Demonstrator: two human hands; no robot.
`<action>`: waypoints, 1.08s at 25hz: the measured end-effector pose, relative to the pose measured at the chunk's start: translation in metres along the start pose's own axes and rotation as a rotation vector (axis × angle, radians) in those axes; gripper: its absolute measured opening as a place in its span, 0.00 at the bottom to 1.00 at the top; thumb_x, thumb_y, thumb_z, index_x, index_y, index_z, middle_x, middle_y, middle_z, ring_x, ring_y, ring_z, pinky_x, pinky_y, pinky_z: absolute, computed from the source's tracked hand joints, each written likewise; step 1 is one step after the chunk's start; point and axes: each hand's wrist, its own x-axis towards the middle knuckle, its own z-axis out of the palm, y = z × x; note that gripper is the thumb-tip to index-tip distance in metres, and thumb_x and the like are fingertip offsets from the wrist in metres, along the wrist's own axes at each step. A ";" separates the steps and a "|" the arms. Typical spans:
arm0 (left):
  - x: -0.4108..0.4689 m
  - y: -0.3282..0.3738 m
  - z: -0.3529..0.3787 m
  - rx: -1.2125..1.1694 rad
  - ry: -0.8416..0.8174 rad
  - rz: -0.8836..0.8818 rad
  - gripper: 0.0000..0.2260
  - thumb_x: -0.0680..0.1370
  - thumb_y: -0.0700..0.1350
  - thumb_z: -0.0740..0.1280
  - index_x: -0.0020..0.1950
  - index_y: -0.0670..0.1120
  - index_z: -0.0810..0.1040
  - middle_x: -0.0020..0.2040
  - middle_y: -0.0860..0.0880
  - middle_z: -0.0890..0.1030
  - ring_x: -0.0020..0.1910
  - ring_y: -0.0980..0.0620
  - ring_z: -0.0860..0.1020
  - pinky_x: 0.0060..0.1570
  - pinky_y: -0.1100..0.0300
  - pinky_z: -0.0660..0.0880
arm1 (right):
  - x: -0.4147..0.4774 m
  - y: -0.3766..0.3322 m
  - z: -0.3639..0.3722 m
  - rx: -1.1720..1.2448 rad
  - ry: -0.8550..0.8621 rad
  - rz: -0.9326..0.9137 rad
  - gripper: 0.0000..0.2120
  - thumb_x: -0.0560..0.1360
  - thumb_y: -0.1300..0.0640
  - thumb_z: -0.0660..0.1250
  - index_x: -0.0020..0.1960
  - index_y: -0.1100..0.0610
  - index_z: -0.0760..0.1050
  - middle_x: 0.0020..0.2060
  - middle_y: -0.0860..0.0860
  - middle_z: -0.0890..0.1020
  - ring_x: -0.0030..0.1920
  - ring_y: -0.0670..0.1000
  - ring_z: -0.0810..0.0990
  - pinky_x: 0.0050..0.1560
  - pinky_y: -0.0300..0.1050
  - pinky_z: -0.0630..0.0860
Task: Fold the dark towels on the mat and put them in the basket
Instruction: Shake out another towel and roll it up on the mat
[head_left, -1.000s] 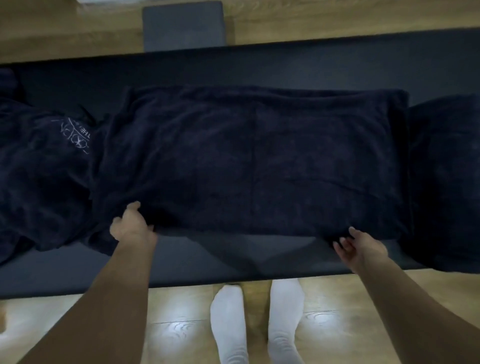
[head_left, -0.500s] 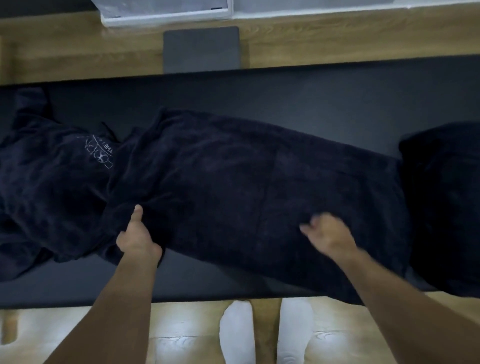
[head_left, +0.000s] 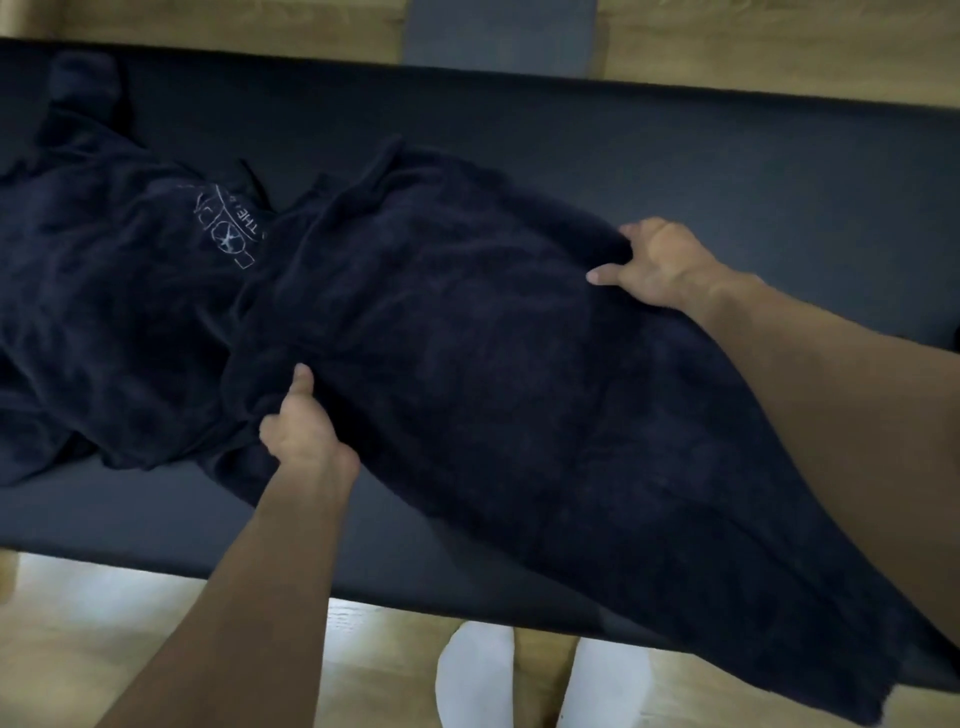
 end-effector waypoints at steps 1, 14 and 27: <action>0.000 0.008 0.009 -0.013 -0.047 0.017 0.28 0.77 0.50 0.71 0.74 0.47 0.66 0.66 0.47 0.74 0.60 0.44 0.75 0.60 0.40 0.76 | 0.001 0.003 -0.004 0.035 0.016 -0.011 0.33 0.77 0.44 0.68 0.76 0.58 0.64 0.71 0.56 0.71 0.71 0.57 0.69 0.69 0.49 0.67; -0.050 -0.012 0.152 0.597 -0.430 0.329 0.36 0.62 0.60 0.76 0.65 0.44 0.73 0.59 0.46 0.80 0.55 0.43 0.80 0.57 0.45 0.79 | -0.050 0.141 -0.051 0.422 0.130 0.336 0.31 0.67 0.38 0.75 0.61 0.58 0.79 0.51 0.55 0.82 0.54 0.60 0.81 0.56 0.52 0.78; -0.053 -0.051 0.042 0.801 -0.394 0.457 0.28 0.73 0.58 0.73 0.65 0.41 0.76 0.60 0.48 0.79 0.55 0.47 0.78 0.57 0.53 0.77 | -0.205 0.155 0.072 0.635 -0.168 0.329 0.25 0.71 0.54 0.77 0.66 0.57 0.77 0.58 0.52 0.81 0.61 0.55 0.79 0.59 0.43 0.74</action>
